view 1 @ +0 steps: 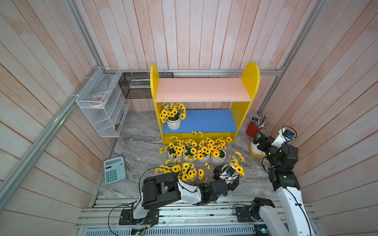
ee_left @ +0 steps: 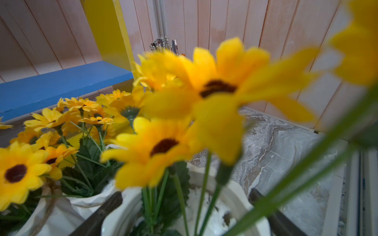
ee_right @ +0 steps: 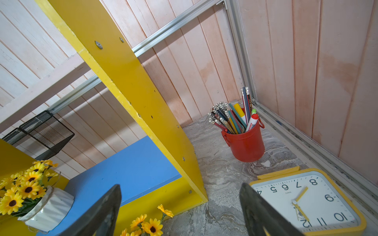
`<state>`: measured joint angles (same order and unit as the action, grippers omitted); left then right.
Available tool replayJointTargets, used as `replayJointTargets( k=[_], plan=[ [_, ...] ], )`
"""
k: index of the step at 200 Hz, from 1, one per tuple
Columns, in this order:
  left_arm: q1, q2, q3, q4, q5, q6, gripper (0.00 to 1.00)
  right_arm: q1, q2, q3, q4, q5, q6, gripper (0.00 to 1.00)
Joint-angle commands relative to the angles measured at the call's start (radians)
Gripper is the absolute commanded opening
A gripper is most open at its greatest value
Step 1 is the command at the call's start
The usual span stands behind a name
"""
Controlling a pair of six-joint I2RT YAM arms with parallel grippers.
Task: Take the sunflower pots off the shelves
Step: Place the sunflower pot at the center of the board.
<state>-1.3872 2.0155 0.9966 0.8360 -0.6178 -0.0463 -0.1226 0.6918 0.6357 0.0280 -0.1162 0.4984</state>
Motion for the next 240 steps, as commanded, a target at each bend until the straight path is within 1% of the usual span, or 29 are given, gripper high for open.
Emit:
replayJointTargets(
  k=[1,17,20,31,71,97,110,122,143,153,161,175,189,196,240],
  plan=[
    [-0.003,0.040,0.063,0.084,-0.003,-0.023,0.00,0.012,-0.009,0.015,-0.010,0.008,-0.014,0.90],
    [0.006,0.073,0.064,0.093,-0.017,-0.023,0.00,0.015,-0.009,0.013,-0.007,0.004,-0.012,0.90],
    [0.009,0.077,0.063,0.092,-0.011,-0.053,0.00,0.015,-0.009,0.012,-0.005,0.004,-0.012,0.90],
    [0.014,0.092,0.061,0.095,-0.005,-0.072,0.00,0.016,-0.010,0.013,-0.008,0.007,-0.014,0.90],
    [0.026,0.140,0.068,0.115,0.003,-0.067,0.00,0.018,-0.014,-0.005,0.001,0.001,-0.015,0.90],
    [0.040,0.151,0.051,0.109,0.018,-0.116,0.00,0.018,-0.015,-0.006,-0.002,0.001,-0.015,0.90],
    [0.041,0.155,0.043,0.110,0.019,-0.121,0.00,0.018,-0.014,-0.005,-0.002,-0.001,-0.015,0.90],
    [0.041,0.152,0.041,0.101,0.011,-0.124,0.15,0.018,-0.012,-0.004,-0.002,-0.006,-0.014,0.90],
    [0.041,0.140,0.029,0.096,0.008,-0.127,0.54,0.018,-0.011,-0.010,0.002,-0.011,-0.010,0.90],
    [0.042,0.133,0.025,0.087,0.015,-0.126,0.58,0.017,-0.010,-0.012,0.004,-0.016,-0.009,0.90],
    [0.042,0.127,0.021,0.080,0.014,-0.127,0.64,0.017,-0.009,-0.011,0.002,-0.017,-0.009,0.90],
    [0.042,0.112,0.006,0.074,0.005,-0.138,0.81,0.018,-0.011,-0.007,-0.001,-0.020,-0.009,0.90],
    [0.041,0.098,-0.010,0.071,-0.004,-0.140,0.90,0.017,-0.009,-0.004,-0.004,-0.024,-0.007,0.90],
    [0.040,0.092,-0.015,0.071,-0.010,-0.139,0.99,0.018,-0.009,-0.003,-0.004,-0.028,-0.006,0.90],
    [0.032,0.039,-0.008,0.031,-0.005,-0.114,1.00,0.018,-0.013,0.002,-0.014,-0.037,0.001,0.92]
  ],
)
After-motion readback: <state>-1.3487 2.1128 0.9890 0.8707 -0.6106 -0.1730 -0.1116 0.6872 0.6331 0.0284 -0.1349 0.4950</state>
